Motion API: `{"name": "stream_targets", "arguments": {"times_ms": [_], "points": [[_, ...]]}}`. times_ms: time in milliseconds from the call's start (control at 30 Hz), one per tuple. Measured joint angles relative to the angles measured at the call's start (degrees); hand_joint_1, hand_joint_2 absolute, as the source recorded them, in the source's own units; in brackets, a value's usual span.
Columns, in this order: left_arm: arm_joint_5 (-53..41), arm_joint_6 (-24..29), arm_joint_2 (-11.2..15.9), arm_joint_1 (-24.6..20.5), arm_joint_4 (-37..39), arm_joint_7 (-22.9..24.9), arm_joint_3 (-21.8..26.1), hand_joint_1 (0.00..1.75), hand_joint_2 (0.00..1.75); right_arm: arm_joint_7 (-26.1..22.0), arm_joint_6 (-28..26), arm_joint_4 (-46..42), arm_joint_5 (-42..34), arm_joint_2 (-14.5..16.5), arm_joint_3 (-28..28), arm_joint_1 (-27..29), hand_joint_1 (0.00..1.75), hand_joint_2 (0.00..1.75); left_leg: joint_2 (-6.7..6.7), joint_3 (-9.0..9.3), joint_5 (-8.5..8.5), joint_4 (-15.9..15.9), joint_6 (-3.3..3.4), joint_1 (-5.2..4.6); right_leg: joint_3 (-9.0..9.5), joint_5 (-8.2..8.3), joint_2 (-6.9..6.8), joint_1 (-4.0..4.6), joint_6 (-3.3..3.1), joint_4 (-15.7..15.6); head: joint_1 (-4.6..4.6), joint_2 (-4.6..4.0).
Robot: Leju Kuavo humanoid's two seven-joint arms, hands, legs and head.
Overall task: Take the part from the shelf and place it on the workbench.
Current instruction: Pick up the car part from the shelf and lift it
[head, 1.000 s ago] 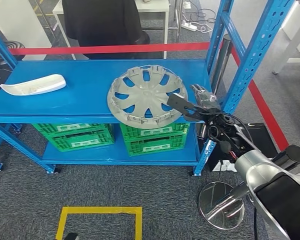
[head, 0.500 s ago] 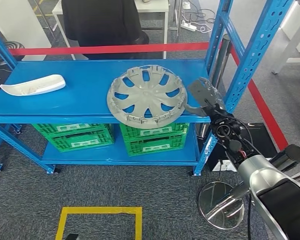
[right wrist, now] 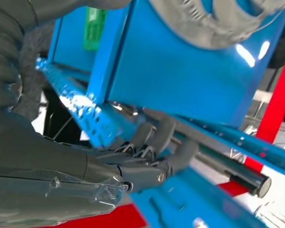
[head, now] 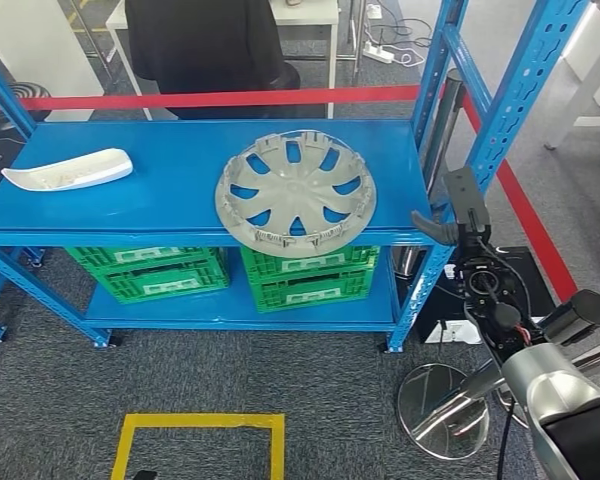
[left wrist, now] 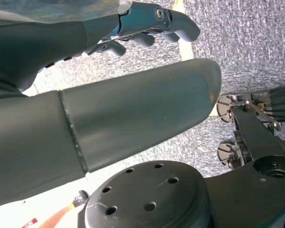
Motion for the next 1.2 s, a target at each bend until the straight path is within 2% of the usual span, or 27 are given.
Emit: {"name": "stream_targets", "arguments": {"times_ms": [467,633,933,1200], "points": [[0.37,0.09,-0.08,-0.75,0.0,0.01,-1.48,0.0,0.0,1.18,5.41,-1.7,5.75,-0.4,1.16,0.08,0.0,1.75,0.02,-0.01,0.0,0.0,0.0,-0.01,0.02,0.02,0.02,0.03,-0.01,0.0,0.0,0.01],[0.33,0.1,-0.08,-0.85,0.0,0.23,-2.02,0.0,0.0,0.42,9.02,-1.85,5.77,-0.3,1.8,0.05,0.0,1.75,-0.01,-0.02,0.0,0.0,0.0,-0.01,0.04,0.02,0.01,0.03,-0.01,0.0,0.0,0.01],[0.79,0.1,-0.09,-1.05,0.0,0.28,-3.16,0.0,0.0,-0.6,13.9,-1.85,8.1,1.65,4.42,-0.87,0.0,1.75,-0.01,-0.03,0.0,-0.02,-0.01,-0.01,0.03,0.01,0.01,0.08,-0.02,0.0,0.0,0.0],[1.02,0.09,-0.09,-1.24,0.0,0.3,-3.84,0.0,0.0,-0.17,14.39,-1.67,10.41,4.1,7.25,-2.02,0.0,1.75,-0.01,-0.05,0.01,-0.02,-0.01,-0.01,0.02,0.01,0.0,0.08,-0.02,0.0,0.0,0.01]]}}
